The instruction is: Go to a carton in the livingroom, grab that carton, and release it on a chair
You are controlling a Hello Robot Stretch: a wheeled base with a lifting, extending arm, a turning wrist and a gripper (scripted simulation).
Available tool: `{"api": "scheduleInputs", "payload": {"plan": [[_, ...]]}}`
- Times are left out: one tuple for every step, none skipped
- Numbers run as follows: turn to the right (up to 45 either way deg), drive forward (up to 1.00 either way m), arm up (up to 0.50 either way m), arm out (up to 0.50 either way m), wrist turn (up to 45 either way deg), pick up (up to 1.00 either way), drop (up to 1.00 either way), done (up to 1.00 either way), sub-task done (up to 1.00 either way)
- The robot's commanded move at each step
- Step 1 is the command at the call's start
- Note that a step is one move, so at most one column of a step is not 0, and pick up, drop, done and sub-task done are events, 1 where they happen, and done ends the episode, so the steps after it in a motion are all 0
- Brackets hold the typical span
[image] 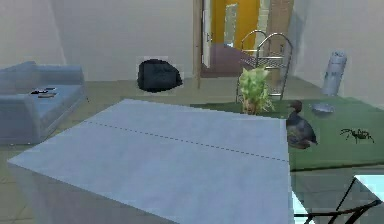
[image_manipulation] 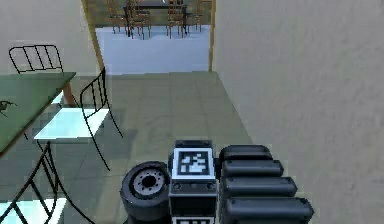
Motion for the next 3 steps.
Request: {"api": "scheduleInputs", "payload": {"plan": [[36.0,0.00,0.00,0.00,0.0,0.00,0.00,0.00,0.00],[0.0,0.20,0.00,0.00,0.0,0.00,0.00,0.00,0.00],[-45.0,0.00,0.00,0.00,0.0,0.00,0.00,0.00,0.00]]}}
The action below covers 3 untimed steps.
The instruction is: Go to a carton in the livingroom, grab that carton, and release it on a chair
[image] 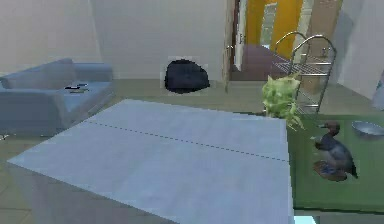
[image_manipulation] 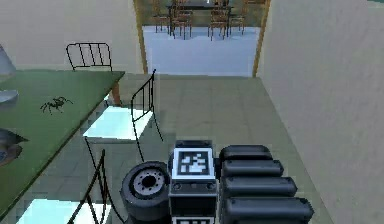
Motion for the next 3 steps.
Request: {"api": "scheduleInputs", "payload": {"plan": [[-45.0,0.00,0.00,0.00,0.0,0.00,0.00,0.00,0.00],[-36.0,0.00,0.00,0.00,0.0,0.00,0.00,0.00,0.00],[45.0,0.00,0.00,0.00,0.0,0.00,0.00,0.00,0.00]]}}
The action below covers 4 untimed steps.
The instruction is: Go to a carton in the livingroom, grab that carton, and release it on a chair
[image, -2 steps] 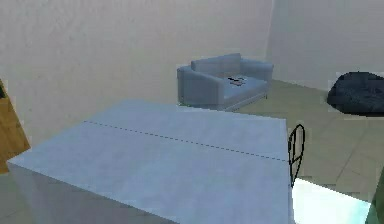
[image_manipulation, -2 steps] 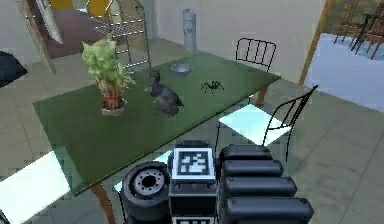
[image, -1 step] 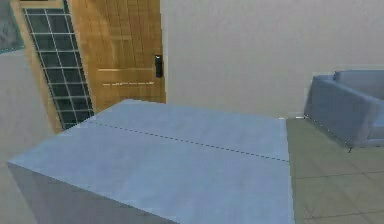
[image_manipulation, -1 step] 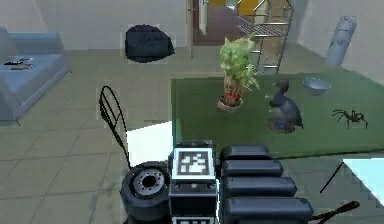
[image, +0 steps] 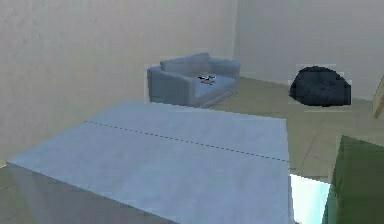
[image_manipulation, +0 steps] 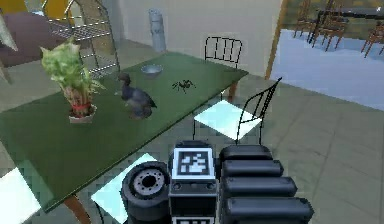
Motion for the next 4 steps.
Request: {"api": "scheduleInputs", "payload": {"plan": [[45.0,0.00,0.00,0.00,0.0,0.00,0.00,0.00,0.00],[18.0,0.00,0.00,0.00,0.0,0.00,0.00,0.00,0.00],[-45.0,0.00,0.00,0.00,0.0,0.00,0.00,0.00,0.00],[-45.0,0.00,0.00,0.00,0.0,0.00,0.00,0.00,0.00]]}}
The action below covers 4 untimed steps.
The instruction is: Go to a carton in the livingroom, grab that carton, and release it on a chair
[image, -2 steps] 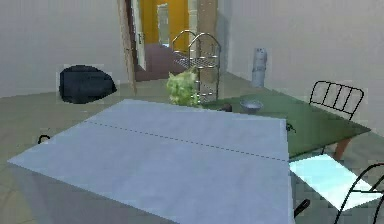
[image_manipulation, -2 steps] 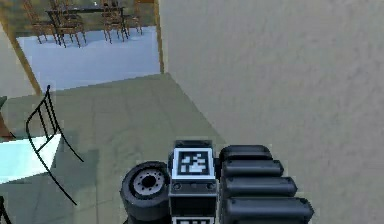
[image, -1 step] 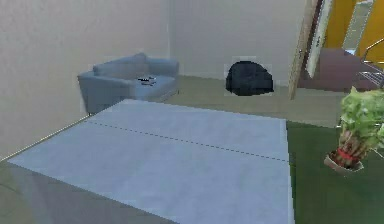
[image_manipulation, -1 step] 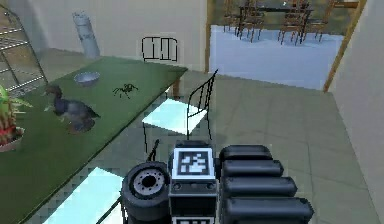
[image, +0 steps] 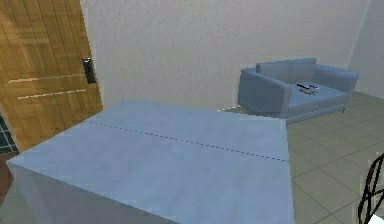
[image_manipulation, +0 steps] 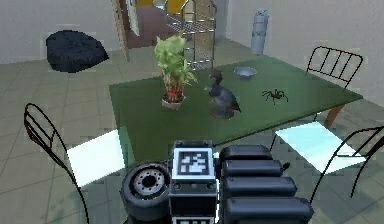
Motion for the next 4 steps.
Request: {"api": "scheduleInputs", "payload": {"plan": [[0.0,0.00,0.00,0.44,0.0,0.00,0.00,0.00,0.00],[0.0,0.00,0.00,0.00,45.0,0.00,0.00,0.00,0.00],[0.0,0.00,0.00,0.00,45.0,0.00,0.00,0.00,0.00],[0.0,0.00,0.00,0.00,45.0,0.00,0.00,0.00,0.00]]}}
